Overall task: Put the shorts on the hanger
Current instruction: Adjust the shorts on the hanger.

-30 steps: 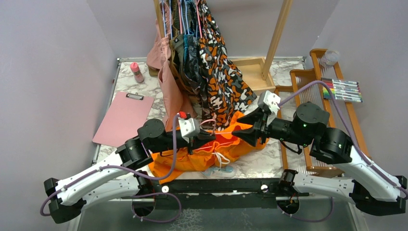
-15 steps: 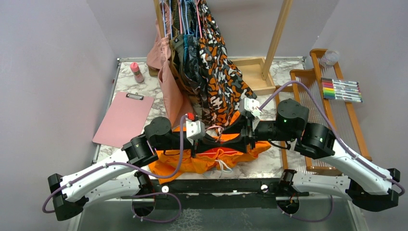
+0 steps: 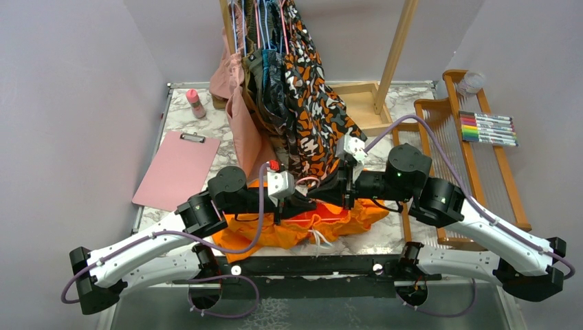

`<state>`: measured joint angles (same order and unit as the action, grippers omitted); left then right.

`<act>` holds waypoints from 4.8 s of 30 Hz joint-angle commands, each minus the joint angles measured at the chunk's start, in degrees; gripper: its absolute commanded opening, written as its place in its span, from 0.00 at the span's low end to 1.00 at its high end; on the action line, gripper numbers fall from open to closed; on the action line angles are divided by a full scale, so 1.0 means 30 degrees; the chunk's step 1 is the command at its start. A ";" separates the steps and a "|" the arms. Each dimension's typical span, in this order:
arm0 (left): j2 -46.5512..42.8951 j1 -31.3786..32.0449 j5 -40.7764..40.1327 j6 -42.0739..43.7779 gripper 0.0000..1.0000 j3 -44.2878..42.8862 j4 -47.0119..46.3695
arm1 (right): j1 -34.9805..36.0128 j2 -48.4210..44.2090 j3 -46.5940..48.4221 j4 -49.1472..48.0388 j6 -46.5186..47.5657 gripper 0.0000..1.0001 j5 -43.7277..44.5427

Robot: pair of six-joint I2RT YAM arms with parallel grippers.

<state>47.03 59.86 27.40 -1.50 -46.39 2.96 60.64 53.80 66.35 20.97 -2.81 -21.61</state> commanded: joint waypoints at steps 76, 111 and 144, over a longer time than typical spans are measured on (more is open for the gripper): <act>-0.2589 -0.0046 -0.0736 0.1550 0.00 -0.0818 0.1694 | 0.0056 -0.0102 -0.1175 -0.0061 0.1458 0.11 -0.1042; -0.4126 -0.0044 -0.6690 0.6102 0.84 -1.1842 0.4584 | 0.0067 0.6069 2.1938 0.8695 0.3526 0.01 0.0638; -0.2274 -0.0031 -0.2281 0.4947 0.83 -0.9627 0.6414 | 0.0067 0.2811 0.9071 0.7306 0.4306 0.01 -0.1196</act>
<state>36.84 59.70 12.45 15.55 -79.48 17.85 60.69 64.20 95.77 48.07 9.74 -21.91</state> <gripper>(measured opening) 0.833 0.046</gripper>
